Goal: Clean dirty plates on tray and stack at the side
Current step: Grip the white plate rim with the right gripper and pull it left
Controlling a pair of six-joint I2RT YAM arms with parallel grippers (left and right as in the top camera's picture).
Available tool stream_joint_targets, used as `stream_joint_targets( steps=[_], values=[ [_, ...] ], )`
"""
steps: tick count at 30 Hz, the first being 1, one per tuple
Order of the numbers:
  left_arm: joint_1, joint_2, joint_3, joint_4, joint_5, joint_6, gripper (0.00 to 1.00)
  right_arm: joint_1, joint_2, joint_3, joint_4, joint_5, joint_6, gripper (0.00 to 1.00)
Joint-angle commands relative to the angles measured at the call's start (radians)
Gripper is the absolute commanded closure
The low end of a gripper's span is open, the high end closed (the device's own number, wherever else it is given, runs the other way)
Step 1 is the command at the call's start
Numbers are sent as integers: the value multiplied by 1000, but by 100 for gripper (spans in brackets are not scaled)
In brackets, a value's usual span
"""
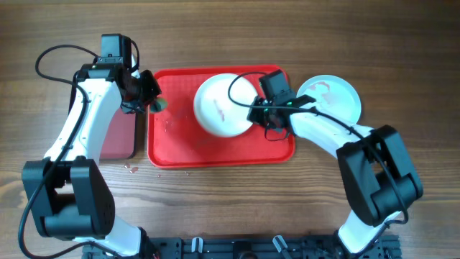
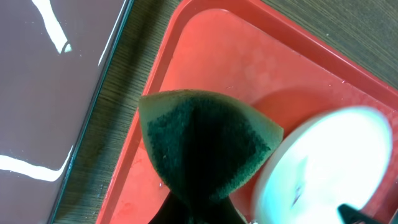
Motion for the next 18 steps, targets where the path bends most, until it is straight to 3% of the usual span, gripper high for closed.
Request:
stream_joint_targets(
  steps=[1, 5, 7, 9, 13, 15, 18],
  values=[
    [-5, 4, -8, -1, 15, 16, 96, 53, 14, 10, -18, -79, -72, 79],
    [-5, 4, -8, 0, 15, 16, 96, 37, -6, 80, -32, -78, -284, 59],
    [-5, 4, -8, 0, 15, 16, 96, 37, -5, 98, 69, -13, -491, 48],
    [-5, 4, -8, 0, 15, 16, 96, 37, 12, 97, 169, 73, -607, 47],
    [-5, 4, -8, 0, 15, 16, 96, 38, 115, 97, 262, 106, -636, 48],
    [-5, 4, -8, 0, 15, 16, 96, 39, 140, 97, 294, 49, -640, 60],
    [-5, 4, -8, 0, 15, 16, 96, 39, 145, 97, 269, -15, -657, 63]
  ],
)
